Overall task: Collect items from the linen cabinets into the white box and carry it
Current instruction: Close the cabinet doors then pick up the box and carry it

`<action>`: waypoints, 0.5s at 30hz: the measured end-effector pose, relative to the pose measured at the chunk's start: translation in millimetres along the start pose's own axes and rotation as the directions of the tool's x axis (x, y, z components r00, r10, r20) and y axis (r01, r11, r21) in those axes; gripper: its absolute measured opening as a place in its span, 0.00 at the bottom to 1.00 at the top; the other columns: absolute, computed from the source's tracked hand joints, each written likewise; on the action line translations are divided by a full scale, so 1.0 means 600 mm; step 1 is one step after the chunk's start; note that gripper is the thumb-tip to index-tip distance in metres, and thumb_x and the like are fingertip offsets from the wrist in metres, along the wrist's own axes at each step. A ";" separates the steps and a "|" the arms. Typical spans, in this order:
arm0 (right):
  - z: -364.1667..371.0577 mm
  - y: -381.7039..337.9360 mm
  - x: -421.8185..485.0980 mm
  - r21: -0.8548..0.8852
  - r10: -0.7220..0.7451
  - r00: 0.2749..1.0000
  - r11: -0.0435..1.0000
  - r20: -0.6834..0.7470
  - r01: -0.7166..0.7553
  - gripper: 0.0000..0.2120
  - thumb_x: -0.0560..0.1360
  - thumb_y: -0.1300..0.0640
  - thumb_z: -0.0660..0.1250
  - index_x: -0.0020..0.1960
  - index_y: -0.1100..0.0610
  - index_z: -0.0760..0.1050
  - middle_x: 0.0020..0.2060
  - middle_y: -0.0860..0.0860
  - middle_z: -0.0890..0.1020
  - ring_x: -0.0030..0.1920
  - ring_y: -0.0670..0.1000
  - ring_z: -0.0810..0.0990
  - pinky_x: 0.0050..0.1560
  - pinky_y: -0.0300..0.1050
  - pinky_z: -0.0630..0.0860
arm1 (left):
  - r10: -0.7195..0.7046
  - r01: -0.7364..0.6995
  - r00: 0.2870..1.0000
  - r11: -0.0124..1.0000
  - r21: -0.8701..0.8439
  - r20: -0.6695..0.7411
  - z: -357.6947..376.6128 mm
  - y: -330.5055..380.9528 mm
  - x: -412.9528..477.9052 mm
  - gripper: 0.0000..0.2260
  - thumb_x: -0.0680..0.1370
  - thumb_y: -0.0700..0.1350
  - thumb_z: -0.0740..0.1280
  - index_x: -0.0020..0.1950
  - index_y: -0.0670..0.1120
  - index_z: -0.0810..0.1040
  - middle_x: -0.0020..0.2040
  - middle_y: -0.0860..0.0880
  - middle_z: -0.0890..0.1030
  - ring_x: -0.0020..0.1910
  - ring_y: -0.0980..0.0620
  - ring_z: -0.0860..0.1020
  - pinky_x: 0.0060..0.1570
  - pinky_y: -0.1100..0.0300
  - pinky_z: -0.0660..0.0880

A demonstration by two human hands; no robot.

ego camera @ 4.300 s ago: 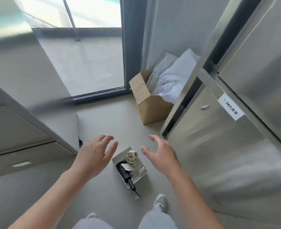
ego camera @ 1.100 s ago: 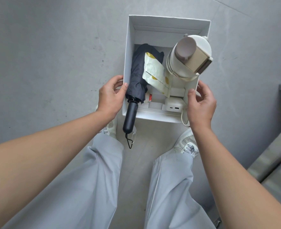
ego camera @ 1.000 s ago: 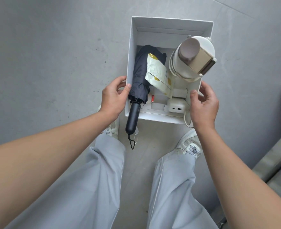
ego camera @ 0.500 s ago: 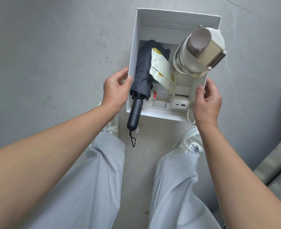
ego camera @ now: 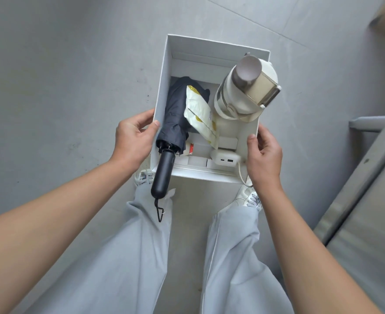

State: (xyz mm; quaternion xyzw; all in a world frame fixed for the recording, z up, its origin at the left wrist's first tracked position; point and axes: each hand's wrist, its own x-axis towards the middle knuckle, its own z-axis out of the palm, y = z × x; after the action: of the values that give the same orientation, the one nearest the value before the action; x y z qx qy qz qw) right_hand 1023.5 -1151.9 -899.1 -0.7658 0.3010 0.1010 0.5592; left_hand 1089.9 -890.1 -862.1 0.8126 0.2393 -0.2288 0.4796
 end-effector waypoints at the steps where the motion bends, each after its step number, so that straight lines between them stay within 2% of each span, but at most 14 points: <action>1: -0.006 -0.021 -0.011 -0.010 -0.002 1.000 1.000 0.014 0.002 0.16 0.82 0.62 0.60 0.66 0.51 0.79 0.48 0.61 0.82 0.42 0.48 0.73 0.47 0.44 0.74 | -0.010 0.010 1.000 1.000 -0.002 0.002 -0.016 0.011 -0.015 0.15 0.80 0.40 0.67 0.67 0.45 0.78 0.62 0.51 0.82 0.61 0.54 0.80 0.63 0.56 0.76; 3: -0.019 -0.068 -0.038 -0.027 -0.003 1.000 1.000 0.028 0.004 0.15 0.82 0.62 0.60 0.63 0.51 0.80 0.44 0.61 0.81 0.39 0.53 0.72 0.45 0.47 0.73 | -0.029 0.029 1.000 1.000 -0.006 -0.005 -0.051 0.040 -0.050 0.15 0.80 0.41 0.67 0.67 0.46 0.79 0.61 0.51 0.82 0.62 0.50 0.80 0.64 0.48 0.76; 6: -0.043 -0.156 -0.087 -0.060 -0.010 1.000 0.998 0.029 0.012 0.14 0.82 0.62 0.59 0.59 0.50 0.80 0.41 0.59 0.80 0.39 0.50 0.71 0.43 0.49 0.72 | -0.046 0.046 0.999 0.999 -0.015 -0.024 -0.108 0.106 -0.110 0.15 0.79 0.41 0.68 0.67 0.46 0.79 0.61 0.50 0.82 0.61 0.51 0.80 0.63 0.43 0.76; 9: -0.078 -0.260 -0.144 -0.083 -0.018 1.000 0.996 0.008 0.019 0.14 0.83 0.61 0.60 0.62 0.51 0.80 0.35 0.50 0.75 0.37 0.47 0.68 0.41 0.47 0.70 | -0.029 0.028 0.999 0.999 -0.026 -0.043 -0.172 0.182 -0.176 0.15 0.79 0.42 0.69 0.66 0.47 0.79 0.61 0.51 0.83 0.59 0.53 0.81 0.63 0.44 0.76; 12: -0.125 -0.380 -0.210 -0.086 -0.060 0.998 0.995 0.002 0.060 0.15 0.83 0.61 0.60 0.63 0.49 0.81 0.35 0.55 0.76 0.37 0.47 0.69 0.41 0.45 0.70 | 0.027 -0.028 0.998 0.999 -0.025 -0.059 -0.244 0.272 -0.249 0.15 0.78 0.43 0.69 0.64 0.49 0.81 0.58 0.54 0.84 0.54 0.56 0.82 0.60 0.48 0.78; 13: -0.143 -0.425 -0.233 -0.091 -0.083 0.997 0.993 -0.003 0.082 0.14 0.83 0.60 0.60 0.61 0.48 0.81 0.34 0.56 0.75 0.36 0.47 0.68 0.40 0.46 0.69 | 0.052 -0.054 0.997 0.998 -0.034 -0.058 -0.268 0.305 -0.274 0.14 0.78 0.44 0.69 0.64 0.50 0.81 0.57 0.55 0.84 0.54 0.55 0.82 0.59 0.50 0.78; 15: -0.177 -0.518 -0.287 -0.103 -0.126 0.992 0.987 -0.013 0.124 0.12 0.83 0.59 0.60 0.52 0.45 0.80 0.30 0.49 0.68 0.33 0.47 0.64 0.37 0.47 0.66 | 0.083 -0.087 0.994 0.995 -0.051 -0.072 -0.321 0.372 -0.329 0.14 0.78 0.44 0.70 0.64 0.49 0.81 0.57 0.54 0.84 0.56 0.51 0.83 0.57 0.53 0.77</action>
State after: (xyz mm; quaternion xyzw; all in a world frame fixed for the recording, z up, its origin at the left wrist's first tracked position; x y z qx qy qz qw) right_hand 1045.2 -1129.6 -529.8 -0.8118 0.2521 0.0735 0.5215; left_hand 1099.2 -847.2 -510.2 0.8164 0.2271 -0.1729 0.5020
